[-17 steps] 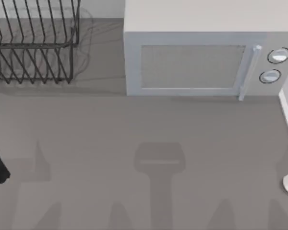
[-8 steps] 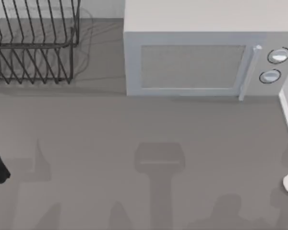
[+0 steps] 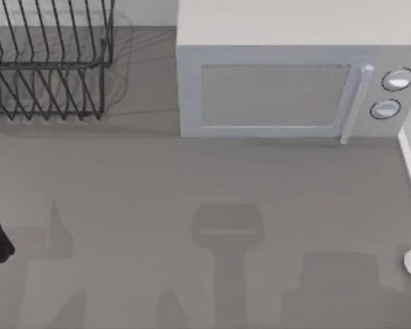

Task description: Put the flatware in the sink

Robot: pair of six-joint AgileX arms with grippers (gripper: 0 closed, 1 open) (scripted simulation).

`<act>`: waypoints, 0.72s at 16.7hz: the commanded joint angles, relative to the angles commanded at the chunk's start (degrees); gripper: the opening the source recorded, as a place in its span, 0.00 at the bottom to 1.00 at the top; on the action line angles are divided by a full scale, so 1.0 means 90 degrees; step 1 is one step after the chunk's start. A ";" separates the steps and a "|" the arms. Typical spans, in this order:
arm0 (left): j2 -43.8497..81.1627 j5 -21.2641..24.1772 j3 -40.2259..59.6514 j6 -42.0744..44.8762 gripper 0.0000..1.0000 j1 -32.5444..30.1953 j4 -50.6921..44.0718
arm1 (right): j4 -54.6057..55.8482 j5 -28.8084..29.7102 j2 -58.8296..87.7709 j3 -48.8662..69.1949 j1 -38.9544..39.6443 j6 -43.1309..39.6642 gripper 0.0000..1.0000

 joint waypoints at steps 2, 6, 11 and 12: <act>0.0000 0.0000 0.0000 0.0000 1.00 0.0000 0.0000 | -0.0054 -0.0001 0.0084 0.0064 -0.0013 -0.0085 1.00; 0.0000 0.0000 0.0000 0.0000 1.00 0.0000 0.0000 | -0.0020 -0.0002 0.0070 0.0033 0.0017 -0.0075 1.00; 0.0000 0.0000 0.0000 0.0000 1.00 0.0000 0.0000 | 0.1042 -0.0001 0.0575 -0.0537 0.0003 -0.0055 1.00; 0.0000 0.0000 0.0000 0.0000 1.00 0.0000 0.0000 | 0.1424 -0.0002 0.0739 -0.0719 0.0002 -0.0053 1.00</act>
